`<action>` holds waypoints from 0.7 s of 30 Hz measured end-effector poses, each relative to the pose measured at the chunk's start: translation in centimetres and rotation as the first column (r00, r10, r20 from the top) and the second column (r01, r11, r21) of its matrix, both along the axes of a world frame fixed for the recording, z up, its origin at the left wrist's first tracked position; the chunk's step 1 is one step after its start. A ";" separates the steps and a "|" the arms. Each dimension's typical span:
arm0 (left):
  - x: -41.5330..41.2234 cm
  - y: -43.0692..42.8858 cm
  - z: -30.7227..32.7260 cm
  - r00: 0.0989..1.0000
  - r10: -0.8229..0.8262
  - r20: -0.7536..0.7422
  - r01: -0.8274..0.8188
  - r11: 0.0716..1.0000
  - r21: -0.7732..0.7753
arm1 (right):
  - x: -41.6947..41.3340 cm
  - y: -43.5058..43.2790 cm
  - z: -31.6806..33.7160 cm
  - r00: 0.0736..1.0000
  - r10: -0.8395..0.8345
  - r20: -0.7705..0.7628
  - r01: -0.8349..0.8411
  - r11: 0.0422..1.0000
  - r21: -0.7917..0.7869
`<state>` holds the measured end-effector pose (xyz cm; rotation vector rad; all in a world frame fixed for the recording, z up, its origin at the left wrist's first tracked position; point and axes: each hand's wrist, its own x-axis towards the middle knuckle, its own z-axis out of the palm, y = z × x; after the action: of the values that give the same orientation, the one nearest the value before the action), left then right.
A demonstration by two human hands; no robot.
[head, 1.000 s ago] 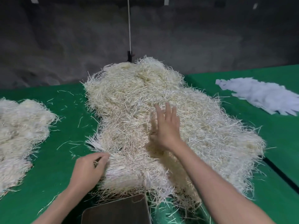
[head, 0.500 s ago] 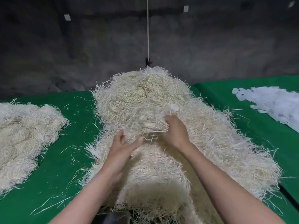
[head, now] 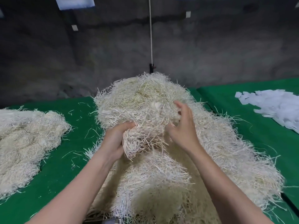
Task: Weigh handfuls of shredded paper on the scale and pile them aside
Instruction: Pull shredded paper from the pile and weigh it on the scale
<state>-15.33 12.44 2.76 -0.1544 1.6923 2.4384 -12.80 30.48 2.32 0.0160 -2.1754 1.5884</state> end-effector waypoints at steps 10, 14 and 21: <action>2.0 -4.8 2.4 0.999 0.021 -0.042 -0.011 0.976 0.218 | -3.9 0.5 -6.7 0.915 -0.002 0.404 -0.008 1.000 0.023; 2.0 -6.0 1.8 0.990 0.139 0.004 -0.134 0.945 0.299 | -3.3 2.0 -8.2 0.893 -0.248 0.376 0.154 0.953 0.261; 1.8 -5.8 1.1 0.991 0.130 -0.002 -0.123 0.937 0.327 | -1.2 0.2 -2.8 0.976 -0.021 0.215 -0.075 0.901 0.428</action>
<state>-13.51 6.65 3.86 -0.1967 1.2955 2.7832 -14.01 30.64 -0.51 0.0118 -2.6711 1.1266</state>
